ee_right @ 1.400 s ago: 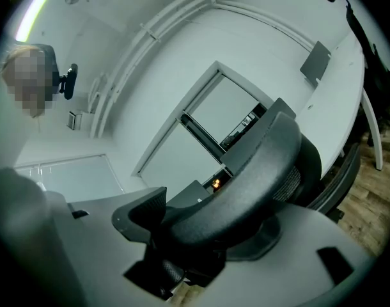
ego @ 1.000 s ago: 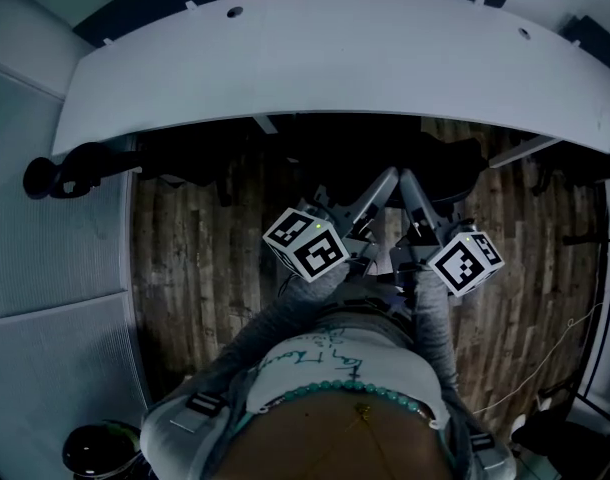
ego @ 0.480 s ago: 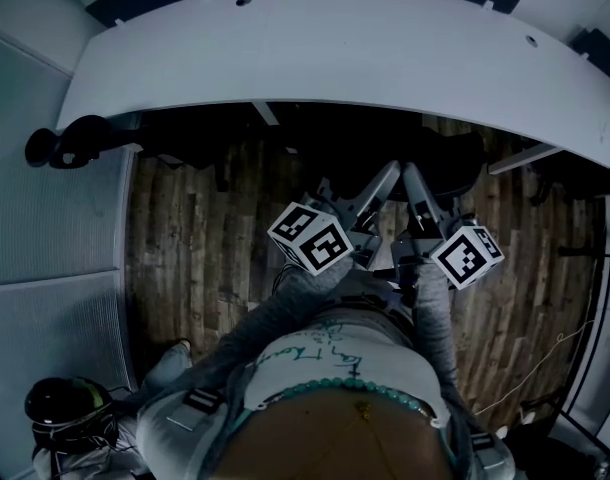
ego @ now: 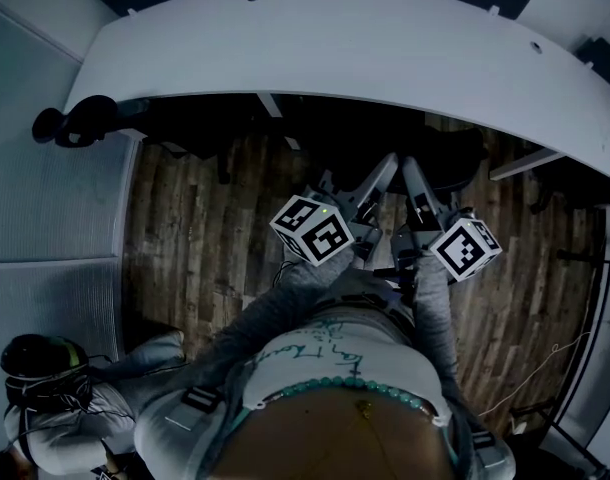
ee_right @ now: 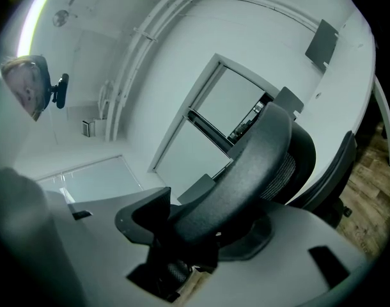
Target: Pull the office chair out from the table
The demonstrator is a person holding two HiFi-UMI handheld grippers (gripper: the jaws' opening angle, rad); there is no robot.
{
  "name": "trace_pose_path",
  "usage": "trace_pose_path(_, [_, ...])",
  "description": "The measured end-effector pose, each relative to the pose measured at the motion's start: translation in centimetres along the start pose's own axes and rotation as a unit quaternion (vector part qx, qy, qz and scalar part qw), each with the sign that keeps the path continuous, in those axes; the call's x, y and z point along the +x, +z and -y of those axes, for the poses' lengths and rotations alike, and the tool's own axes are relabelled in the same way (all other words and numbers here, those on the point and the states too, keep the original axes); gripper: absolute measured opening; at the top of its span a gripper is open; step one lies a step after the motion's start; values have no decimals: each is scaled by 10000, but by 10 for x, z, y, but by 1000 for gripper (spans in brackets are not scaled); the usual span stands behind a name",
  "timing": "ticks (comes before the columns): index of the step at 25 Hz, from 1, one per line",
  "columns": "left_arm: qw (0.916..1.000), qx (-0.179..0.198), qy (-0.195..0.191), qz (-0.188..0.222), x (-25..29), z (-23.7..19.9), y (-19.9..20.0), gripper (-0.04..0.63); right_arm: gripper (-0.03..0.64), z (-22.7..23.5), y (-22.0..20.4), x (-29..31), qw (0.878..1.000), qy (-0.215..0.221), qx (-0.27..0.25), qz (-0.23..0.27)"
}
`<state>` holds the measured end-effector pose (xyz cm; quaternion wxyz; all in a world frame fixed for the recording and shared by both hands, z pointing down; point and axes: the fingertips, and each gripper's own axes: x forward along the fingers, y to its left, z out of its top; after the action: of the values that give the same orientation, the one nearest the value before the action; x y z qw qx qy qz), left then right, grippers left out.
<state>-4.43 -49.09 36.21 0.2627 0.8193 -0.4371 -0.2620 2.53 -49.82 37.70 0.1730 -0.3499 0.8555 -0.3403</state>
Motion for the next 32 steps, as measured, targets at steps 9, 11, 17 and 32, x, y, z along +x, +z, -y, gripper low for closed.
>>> trace_pose_path(9, [10000, -58, 38, 9, -3, 4, -6, 210, 229, 1, -2, -7, 9999, 49, 10, -97])
trace_pose_path(11, [10000, -75, 53, 12, -4, 5, -7, 209, 225, 1, -2, -9, 9999, 53, 46, -107])
trace_pose_path(17, [10000, -43, 23, 48, -10, 14, -13, 209, 224, -1, -4, -21, 9999, 84, 54, -19])
trace_pose_path(32, [9999, -33, 22, 100, -35, 35, -25, 209, 224, -15, -15, -51, 9999, 115, 25, -10])
